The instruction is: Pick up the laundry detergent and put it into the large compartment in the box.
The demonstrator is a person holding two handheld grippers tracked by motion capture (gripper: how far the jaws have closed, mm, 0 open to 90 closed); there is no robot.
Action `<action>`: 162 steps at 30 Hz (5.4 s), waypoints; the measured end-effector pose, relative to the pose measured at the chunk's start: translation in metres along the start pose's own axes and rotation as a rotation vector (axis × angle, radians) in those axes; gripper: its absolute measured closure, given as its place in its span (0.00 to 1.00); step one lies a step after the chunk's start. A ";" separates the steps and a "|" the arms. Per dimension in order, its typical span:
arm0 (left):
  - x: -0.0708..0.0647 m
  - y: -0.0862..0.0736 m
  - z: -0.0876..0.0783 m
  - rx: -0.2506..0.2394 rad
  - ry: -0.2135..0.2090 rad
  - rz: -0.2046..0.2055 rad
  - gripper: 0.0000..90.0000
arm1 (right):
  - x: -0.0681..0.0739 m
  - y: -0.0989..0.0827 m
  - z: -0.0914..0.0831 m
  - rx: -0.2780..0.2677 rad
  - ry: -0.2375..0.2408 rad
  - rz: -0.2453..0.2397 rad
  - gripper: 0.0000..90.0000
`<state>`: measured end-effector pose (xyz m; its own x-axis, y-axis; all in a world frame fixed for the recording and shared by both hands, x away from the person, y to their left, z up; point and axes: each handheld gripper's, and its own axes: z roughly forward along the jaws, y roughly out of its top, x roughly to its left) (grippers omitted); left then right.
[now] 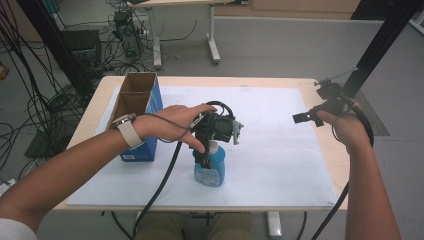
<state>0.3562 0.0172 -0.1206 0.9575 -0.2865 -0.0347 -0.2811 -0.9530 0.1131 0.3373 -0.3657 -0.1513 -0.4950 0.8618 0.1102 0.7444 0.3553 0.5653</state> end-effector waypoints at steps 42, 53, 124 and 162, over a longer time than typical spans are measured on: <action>-0.012 0.008 0.035 0.043 0.070 0.016 0.24 | 0.000 -0.007 0.007 -0.006 0.006 0.007 0.08; -0.015 0.010 0.036 0.056 0.086 0.028 0.31 | 0.001 -0.006 0.006 -0.009 0.004 0.002 0.08; -0.009 0.007 0.035 0.050 0.056 0.016 0.43 | 0.003 -0.005 0.003 -0.014 0.002 0.001 0.08; -0.009 0.007 0.035 0.047 0.051 0.003 0.43 | 0.001 -0.007 0.004 -0.021 0.004 0.003 0.08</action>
<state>0.3437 0.0100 -0.1542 0.9582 -0.2855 0.0160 -0.2860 -0.9559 0.0666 0.3331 -0.3657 -0.1589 -0.4947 0.8614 0.1155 0.7365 0.3449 0.5819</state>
